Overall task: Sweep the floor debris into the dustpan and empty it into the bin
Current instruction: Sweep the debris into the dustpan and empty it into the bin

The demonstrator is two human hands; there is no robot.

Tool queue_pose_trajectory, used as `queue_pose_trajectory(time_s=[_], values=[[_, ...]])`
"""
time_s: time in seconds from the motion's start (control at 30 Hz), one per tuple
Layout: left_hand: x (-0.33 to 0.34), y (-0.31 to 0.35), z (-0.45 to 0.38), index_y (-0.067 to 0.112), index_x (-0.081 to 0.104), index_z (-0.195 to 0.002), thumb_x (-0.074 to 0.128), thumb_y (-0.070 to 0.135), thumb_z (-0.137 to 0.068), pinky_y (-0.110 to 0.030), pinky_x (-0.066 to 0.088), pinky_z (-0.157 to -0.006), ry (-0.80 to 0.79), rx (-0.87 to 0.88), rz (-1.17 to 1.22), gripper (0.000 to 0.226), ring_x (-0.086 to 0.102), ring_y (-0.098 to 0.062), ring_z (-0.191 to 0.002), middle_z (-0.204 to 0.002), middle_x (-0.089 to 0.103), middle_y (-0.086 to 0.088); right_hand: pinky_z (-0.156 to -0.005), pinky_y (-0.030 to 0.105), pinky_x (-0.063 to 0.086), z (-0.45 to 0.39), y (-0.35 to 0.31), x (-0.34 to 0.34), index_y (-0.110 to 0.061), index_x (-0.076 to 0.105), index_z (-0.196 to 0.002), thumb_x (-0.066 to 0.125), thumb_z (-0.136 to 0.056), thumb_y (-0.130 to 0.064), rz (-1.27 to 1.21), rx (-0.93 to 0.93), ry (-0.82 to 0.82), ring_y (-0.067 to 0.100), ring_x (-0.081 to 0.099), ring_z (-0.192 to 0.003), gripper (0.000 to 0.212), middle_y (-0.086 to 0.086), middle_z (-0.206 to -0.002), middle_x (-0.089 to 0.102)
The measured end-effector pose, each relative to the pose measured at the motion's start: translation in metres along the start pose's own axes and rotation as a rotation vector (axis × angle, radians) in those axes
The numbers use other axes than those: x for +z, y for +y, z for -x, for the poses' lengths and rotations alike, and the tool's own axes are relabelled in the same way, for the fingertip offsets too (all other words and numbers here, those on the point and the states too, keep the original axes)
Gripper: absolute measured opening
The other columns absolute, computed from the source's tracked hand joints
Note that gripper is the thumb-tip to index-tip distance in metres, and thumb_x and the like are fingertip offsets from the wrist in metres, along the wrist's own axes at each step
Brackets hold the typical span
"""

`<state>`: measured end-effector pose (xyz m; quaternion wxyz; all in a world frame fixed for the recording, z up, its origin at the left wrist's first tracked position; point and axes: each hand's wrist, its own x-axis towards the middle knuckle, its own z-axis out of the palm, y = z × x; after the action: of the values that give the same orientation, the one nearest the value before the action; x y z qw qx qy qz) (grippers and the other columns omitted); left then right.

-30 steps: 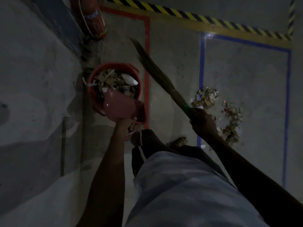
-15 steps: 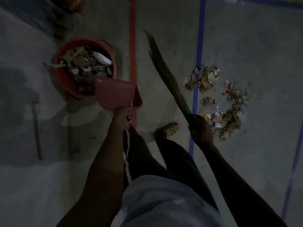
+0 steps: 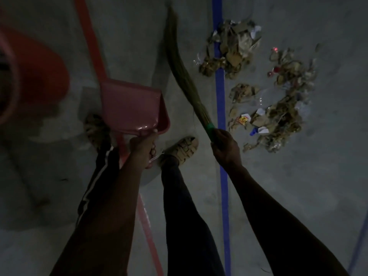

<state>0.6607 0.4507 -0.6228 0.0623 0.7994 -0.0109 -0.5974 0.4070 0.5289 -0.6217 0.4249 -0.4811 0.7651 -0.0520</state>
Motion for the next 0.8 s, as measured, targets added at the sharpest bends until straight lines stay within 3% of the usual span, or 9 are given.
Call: queue_pose_trajectory(time_s=[0.13,0.23,0.37,0.5,0.57,0.63,0.7,0.8], values=[[0.020,0.001,-0.043,0.012,0.045,-0.057,0.075,0.038,-0.090,-0.013,0.023,-0.031,0.021,0.104,-0.079,0.052,0.031,-0.008,-0.024,-0.039,0.039,0.000,-0.080,0.044,0.057,-0.035,0.034,0.037,-0.009,0.055,-0.136,0.063,-0.087,-0.007,0.033,-0.076,-0.027,0.032,0.064,-0.103,0.049,0.013,-0.130,0.059],[0.034,0.006,-0.071,0.011,0.046,-0.058,0.076,0.028,-0.091,-0.010,0.025,-0.034,0.046,0.205,-0.119,0.047,0.032,-0.007,-0.024,-0.044,0.042,-0.004,-0.081,0.039,0.055,-0.064,0.052,0.055,-0.008,0.053,-0.138,0.062,-0.090,-0.010,0.028,-0.007,-0.019,0.033,0.061,-0.108,0.049,0.013,-0.134,0.056],[0.050,0.019,-0.098,0.010,0.049,-0.059,0.079,0.039,-0.086,-0.012,0.027,-0.035,0.038,0.202,-0.234,0.050,0.033,-0.008,-0.024,-0.035,0.041,0.004,-0.085,0.027,0.044,-0.105,0.065,0.061,-0.013,0.047,-0.144,0.058,-0.094,-0.015,-0.011,0.075,0.001,0.026,0.055,-0.115,0.051,0.009,-0.140,0.050],[0.074,0.030,-0.104,0.009,0.052,-0.062,0.079,0.033,-0.087,-0.013,0.026,-0.036,-0.004,0.272,-0.263,0.044,0.035,-0.008,-0.026,-0.038,0.044,0.003,-0.084,0.023,0.041,-0.138,0.060,0.061,-0.016,0.044,-0.146,0.054,-0.096,-0.018,-0.084,0.108,0.041,0.021,0.052,-0.116,0.051,0.007,-0.138,0.048],[0.090,0.036,-0.102,0.009,0.053,-0.062,0.078,0.032,-0.088,-0.013,0.027,-0.036,-0.030,0.281,-0.288,0.043,0.034,-0.008,-0.026,-0.037,0.042,0.003,-0.083,0.032,0.052,-0.146,0.056,0.063,-0.016,0.046,-0.143,0.052,-0.095,-0.022,-0.188,0.164,0.100,0.023,0.057,-0.107,0.049,0.007,-0.129,0.052],[0.105,0.042,-0.100,0.010,0.052,-0.063,0.078,0.033,-0.089,-0.013,0.027,-0.035,-0.046,0.283,-0.305,0.042,0.033,-0.008,-0.026,-0.037,0.042,0.004,-0.069,0.046,0.058,-0.145,0.052,0.063,-0.012,0.050,-0.136,0.048,-0.094,-0.023,-0.363,0.228,0.192,0.027,0.063,-0.089,0.043,0.007,-0.110,0.057],[0.119,0.046,-0.098,0.011,0.050,-0.064,0.077,0.034,-0.089,-0.013,0.026,-0.036,-0.070,0.297,-0.314,0.043,0.033,-0.008,-0.026,-0.037,0.041,0.005,-0.056,0.043,0.058,-0.138,0.051,0.063,-0.011,0.049,-0.137,0.045,-0.098,-0.017,-0.583,0.350,0.267,0.028,0.065,-0.074,0.040,0.001,-0.092,0.058],[0.133,0.047,-0.093,0.012,0.048,-0.062,0.077,0.033,-0.089,-0.013,0.024,-0.037,-0.102,0.319,-0.338,0.045,0.032,-0.008,-0.026,-0.037,0.039,0.005,-0.050,0.033,0.057,-0.119,0.060,0.065,-0.020,0.042,-0.147,0.044,-0.101,-0.012,-0.841,0.513,0.321,0.023,0.066,-0.066,0.047,-0.004,-0.094,0.060]])
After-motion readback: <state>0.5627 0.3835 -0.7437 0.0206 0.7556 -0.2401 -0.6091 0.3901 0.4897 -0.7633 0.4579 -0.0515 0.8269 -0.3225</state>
